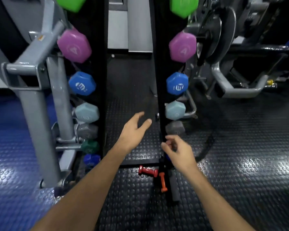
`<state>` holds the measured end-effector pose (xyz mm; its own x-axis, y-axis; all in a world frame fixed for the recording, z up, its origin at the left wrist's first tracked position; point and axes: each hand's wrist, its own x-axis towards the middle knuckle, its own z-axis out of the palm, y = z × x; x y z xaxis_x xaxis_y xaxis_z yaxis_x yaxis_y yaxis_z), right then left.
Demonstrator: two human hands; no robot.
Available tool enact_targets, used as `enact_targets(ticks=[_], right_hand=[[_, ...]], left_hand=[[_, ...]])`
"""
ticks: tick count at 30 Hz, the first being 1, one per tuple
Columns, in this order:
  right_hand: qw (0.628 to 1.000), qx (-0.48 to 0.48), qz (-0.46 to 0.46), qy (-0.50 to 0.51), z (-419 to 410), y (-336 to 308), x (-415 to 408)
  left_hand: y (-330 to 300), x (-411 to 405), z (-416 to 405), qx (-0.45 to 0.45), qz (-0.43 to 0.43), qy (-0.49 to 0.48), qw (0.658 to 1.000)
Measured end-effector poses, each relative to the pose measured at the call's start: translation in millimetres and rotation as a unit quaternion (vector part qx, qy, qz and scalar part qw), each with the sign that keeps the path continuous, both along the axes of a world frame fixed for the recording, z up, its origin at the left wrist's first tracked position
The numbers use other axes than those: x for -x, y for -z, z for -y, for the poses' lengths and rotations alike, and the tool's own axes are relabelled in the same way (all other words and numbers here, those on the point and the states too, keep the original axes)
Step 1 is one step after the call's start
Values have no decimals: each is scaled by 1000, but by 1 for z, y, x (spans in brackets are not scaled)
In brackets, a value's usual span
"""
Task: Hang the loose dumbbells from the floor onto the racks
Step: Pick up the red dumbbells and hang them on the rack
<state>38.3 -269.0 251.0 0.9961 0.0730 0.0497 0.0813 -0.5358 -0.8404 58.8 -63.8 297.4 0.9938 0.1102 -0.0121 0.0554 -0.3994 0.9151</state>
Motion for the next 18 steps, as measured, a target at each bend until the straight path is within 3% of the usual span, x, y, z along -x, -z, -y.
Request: enact_targets(ticks=[4,7,12,18], right_hand=[[983,0,-184,4,4,88,24],[963,-5,-269,-2,6,139,38],[942,33,-334,-15,4,206,38],[935,48,-351,-24,3,280,17]], left_hand=[[80,22,-1,17,-119,-13,993],[136,34,1,-3,-195,-10,981],[219,40,14,-16,-282,-28,959],[306,31,14,-45,-305,-19,951]])
